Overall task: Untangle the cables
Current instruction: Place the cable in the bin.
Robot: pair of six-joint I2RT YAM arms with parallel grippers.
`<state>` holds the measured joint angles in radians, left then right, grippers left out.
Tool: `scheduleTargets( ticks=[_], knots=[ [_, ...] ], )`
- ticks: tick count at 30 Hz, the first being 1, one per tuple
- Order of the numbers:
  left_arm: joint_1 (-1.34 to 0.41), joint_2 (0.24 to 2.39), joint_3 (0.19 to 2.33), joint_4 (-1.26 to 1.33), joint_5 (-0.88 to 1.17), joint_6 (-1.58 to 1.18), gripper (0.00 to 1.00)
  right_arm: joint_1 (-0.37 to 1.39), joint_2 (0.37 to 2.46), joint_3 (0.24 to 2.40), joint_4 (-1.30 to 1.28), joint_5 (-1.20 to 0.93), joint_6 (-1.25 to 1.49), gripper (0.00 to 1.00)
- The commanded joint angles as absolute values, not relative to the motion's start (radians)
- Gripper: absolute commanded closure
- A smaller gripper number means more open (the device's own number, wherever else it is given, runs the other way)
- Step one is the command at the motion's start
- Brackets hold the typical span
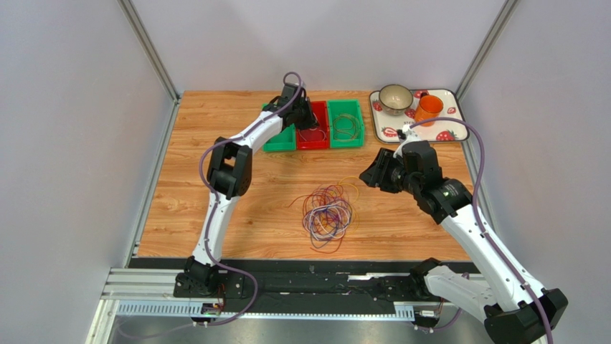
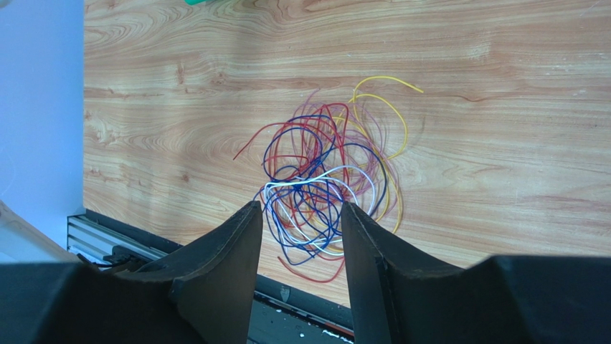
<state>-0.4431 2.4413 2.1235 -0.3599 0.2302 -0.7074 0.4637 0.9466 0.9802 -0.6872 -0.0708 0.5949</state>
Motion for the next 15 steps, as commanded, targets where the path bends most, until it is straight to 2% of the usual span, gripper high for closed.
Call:
scheduleTargets(
  ticks=[1,6,12,15],
  knots=[
    [-0.459,2.467,2.174,-0.414,0.275,-0.666,0.97,0.466,0.945,0.986,-0.638,-0.095,0.606,0.52],
    [-0.476,2.450,2.175,-0.429,0.262,-0.634,0.77,0.466,0.948,0.988,-0.630,-0.101,0.611,0.52],
    [-0.477,2.422,2.166,-0.437,0.273,-0.620,0.64,0.466,0.940,0.989,-0.630,-0.107,0.617,0.52],
    [-0.477,2.393,2.149,-0.437,0.262,-0.618,0.62,0.468,0.936,0.989,-0.632,-0.109,0.620,0.52]
  ],
)
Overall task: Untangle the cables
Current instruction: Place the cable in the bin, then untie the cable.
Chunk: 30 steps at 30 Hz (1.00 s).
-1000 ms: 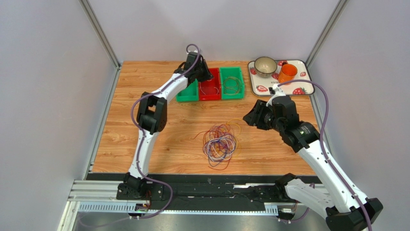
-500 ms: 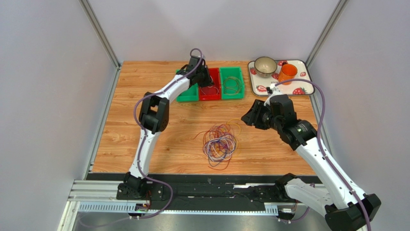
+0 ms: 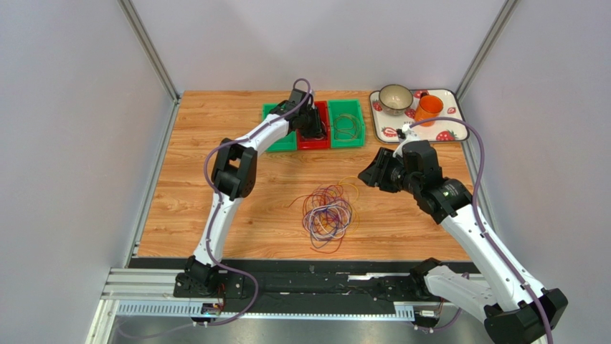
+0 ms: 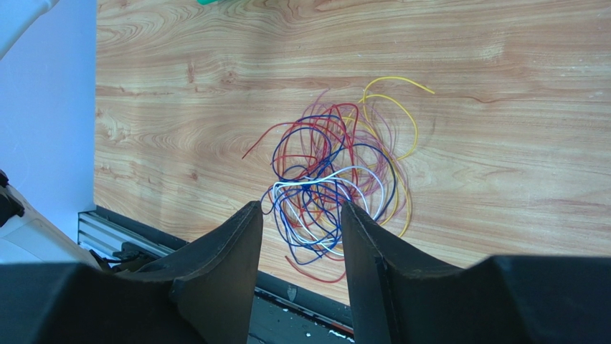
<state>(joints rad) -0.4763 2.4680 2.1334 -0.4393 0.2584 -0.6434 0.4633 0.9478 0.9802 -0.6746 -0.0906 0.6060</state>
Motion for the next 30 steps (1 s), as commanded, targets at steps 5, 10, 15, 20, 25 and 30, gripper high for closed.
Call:
scheduleTargets(
  ticks=[5,10,15,20,25,30],
  knots=[
    [-0.479,2.353,2.143,-0.454,0.252,-0.612,0.60,0.468,0.928,0.994,-0.632,-0.115,0.623,0.52],
    [-0.479,2.315,2.134,-0.457,0.249,-0.604,0.56,0.468,0.928,0.994,-0.634,-0.117,0.624,0.52],
    [-0.479,2.260,2.109,-0.466,0.230,-0.588,0.52,0.469,0.936,0.992,-0.635,-0.112,0.620,0.52],
    [-0.480,2.139,1.998,-0.477,0.177,-0.560,0.46,0.483,0.968,0.989,-0.661,-0.052,0.612,0.52],
    [-0.494,1.961,1.792,-0.476,0.103,-0.525,0.44,0.503,1.040,0.968,-0.664,-0.018,0.620,0.53],
    [-0.531,1.774,1.594,-0.476,0.020,-0.505,0.44,0.546,1.097,0.950,-0.655,-0.002,0.627,0.54]
  ],
)
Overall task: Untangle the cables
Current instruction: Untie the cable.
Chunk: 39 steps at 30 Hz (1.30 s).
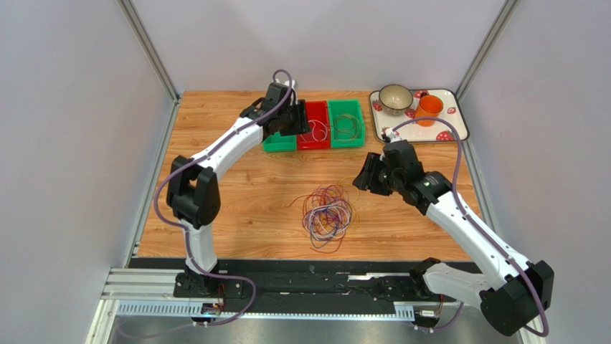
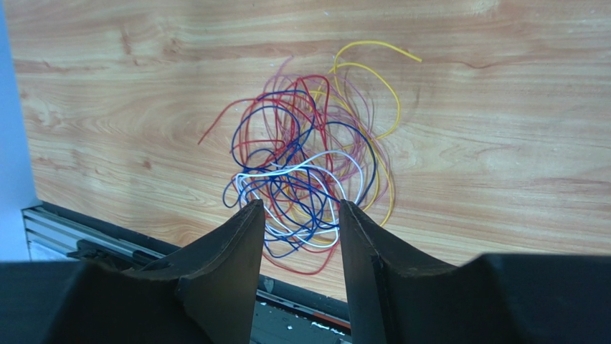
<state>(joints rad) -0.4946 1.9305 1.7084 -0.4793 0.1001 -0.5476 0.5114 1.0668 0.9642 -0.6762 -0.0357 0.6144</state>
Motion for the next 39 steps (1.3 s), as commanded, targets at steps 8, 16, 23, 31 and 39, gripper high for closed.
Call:
scheduleTargets(
  ticks=[8,16,23,31,39],
  knots=[
    [-0.632,1.536,1.254,-0.476,-0.058,-0.515,0.45,0.633,1.135,0.859,-0.615,0.000,0.656,0.55],
    [-0.776,1.390,1.129,-0.476,-0.097,-0.508,0.45,0.681,1.157,0.813,-0.555,0.041,0.683,0.56],
    [-0.830,1.390,1.069,-0.388,-0.058,-0.494,0.47,0.677,1.183,0.880,-0.612,0.211,0.676,0.55],
    [-0.884,1.479,1.118,-0.348,-0.041,-0.520,0.49,0.588,1.275,0.957,-0.627,0.281,0.643,0.53],
    [-0.896,1.532,1.121,-0.327,-0.040,-0.535,0.49,0.515,1.397,0.977,-0.566,0.190,0.601,0.56]
  ],
)
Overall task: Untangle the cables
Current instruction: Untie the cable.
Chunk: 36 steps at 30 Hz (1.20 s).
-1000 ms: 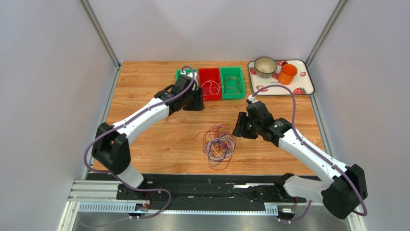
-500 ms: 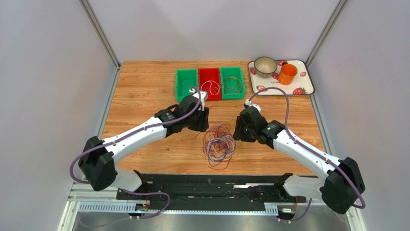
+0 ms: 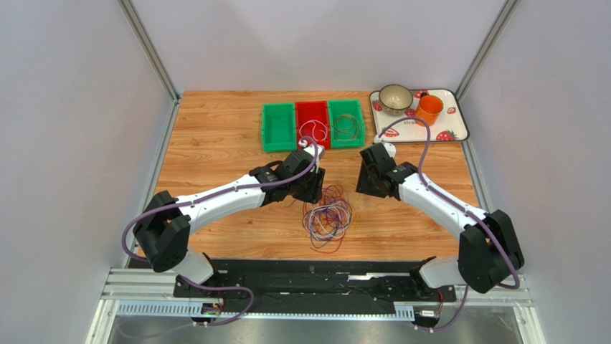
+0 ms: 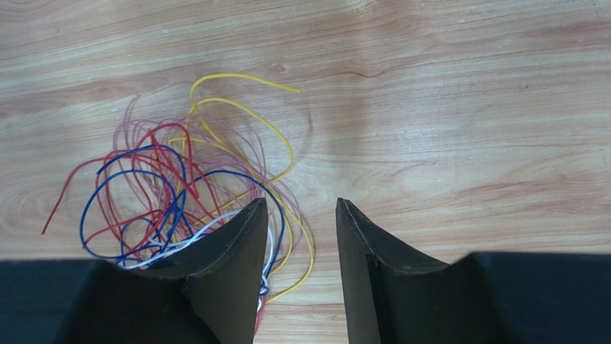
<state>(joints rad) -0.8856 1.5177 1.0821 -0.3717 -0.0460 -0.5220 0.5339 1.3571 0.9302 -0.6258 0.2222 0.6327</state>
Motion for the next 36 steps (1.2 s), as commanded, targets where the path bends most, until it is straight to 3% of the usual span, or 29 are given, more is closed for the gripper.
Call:
scheduleTargets(
  ticks=[1,10,30,36],
  knots=[
    [-0.897,1.537,1.121,-0.327,-0.040,-0.535,0.49,0.509,1.407,0.982,-0.557,0.181,0.598,0.57],
    [-0.911,1.557,1.072,-0.299,-0.028,-0.558,0.49,0.506,1.529,1.005,-0.503,0.097,0.574,0.60],
    [-0.934,1.531,0.908,-0.239,-0.029,-0.612,0.51,0.497,1.635,1.042,-0.508,0.156,0.549,0.65],
    [-0.934,1.545,0.893,-0.232,-0.035,-0.617,0.54,0.497,1.652,1.042,-0.503,0.160,0.548,0.79]
  ],
)
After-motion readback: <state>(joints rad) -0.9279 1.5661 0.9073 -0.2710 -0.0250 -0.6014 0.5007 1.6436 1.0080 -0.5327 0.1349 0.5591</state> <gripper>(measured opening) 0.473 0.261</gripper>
